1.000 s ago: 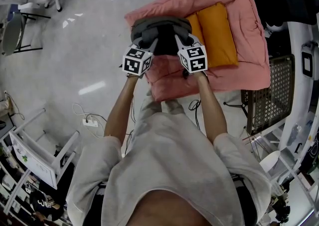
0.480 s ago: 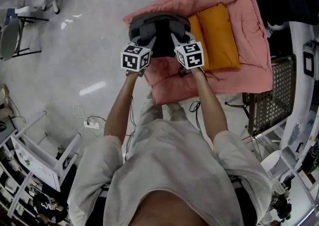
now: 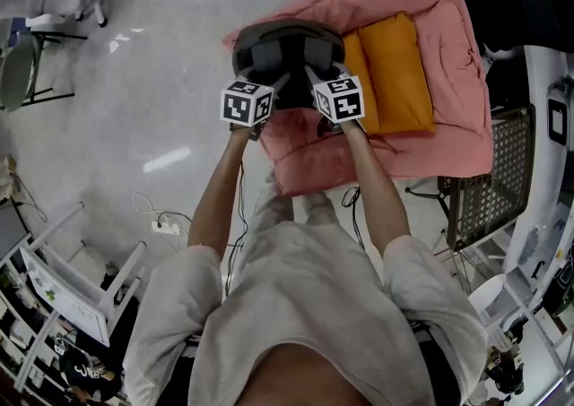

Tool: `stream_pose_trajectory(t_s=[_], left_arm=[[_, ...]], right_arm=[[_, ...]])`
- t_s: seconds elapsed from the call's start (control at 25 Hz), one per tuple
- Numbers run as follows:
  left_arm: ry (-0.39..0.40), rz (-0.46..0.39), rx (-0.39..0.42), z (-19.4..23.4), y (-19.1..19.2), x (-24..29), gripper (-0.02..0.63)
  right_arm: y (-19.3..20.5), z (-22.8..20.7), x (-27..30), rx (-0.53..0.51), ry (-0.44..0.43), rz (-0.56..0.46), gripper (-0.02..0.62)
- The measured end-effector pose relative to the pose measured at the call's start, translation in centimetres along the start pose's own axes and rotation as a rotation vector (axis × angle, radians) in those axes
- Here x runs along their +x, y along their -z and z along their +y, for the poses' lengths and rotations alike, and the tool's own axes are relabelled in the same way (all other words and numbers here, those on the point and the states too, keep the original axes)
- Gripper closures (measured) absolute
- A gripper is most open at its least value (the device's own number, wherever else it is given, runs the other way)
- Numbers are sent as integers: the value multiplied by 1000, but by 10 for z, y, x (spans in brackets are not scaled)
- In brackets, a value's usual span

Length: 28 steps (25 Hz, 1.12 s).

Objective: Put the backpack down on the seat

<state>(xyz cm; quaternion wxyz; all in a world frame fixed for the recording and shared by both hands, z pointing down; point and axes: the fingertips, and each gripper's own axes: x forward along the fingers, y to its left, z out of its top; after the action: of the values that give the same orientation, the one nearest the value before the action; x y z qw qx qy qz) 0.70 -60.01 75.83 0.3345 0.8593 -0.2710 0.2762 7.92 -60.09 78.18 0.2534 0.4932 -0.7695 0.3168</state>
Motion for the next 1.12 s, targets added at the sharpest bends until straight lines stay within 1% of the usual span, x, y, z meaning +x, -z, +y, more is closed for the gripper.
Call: stream_pose_trajectory(t_s=[0.04,0.08,0.2,0.24,0.36,0.48,0.72,0.92,1.12], left_arm=[[-2,6,-4,1,3,1,385],[-6,11,-6,3,5,2,368],[-37,16,3,7,13,1,339],[-52,17,6,9,16,-1,336],[-86,21,4,14,24,-4,324],[-100,18,-1,14,29,-11,321],[-146,-24,11,12,22,-33,321],[-178,-62,59,-2,13,-51,321],[-168,-131,88,-32,-1,-75,322]], right_arm=[[0,0,1,10,-7,-2,482],[-1,0,2,20,-16,-8,418],[-5,1,1,40,-30,-34,270],[-6,1,1,40,-30,-40,265],[-3,1,-2,31,-23,-44,224],[2,3,-9,16,-11,-44,219],[2,13,-35,-15,0,-73,245],[-7,19,-65,-24,7,-124,284],[-17,29,-99,-70,22,-174,347]])
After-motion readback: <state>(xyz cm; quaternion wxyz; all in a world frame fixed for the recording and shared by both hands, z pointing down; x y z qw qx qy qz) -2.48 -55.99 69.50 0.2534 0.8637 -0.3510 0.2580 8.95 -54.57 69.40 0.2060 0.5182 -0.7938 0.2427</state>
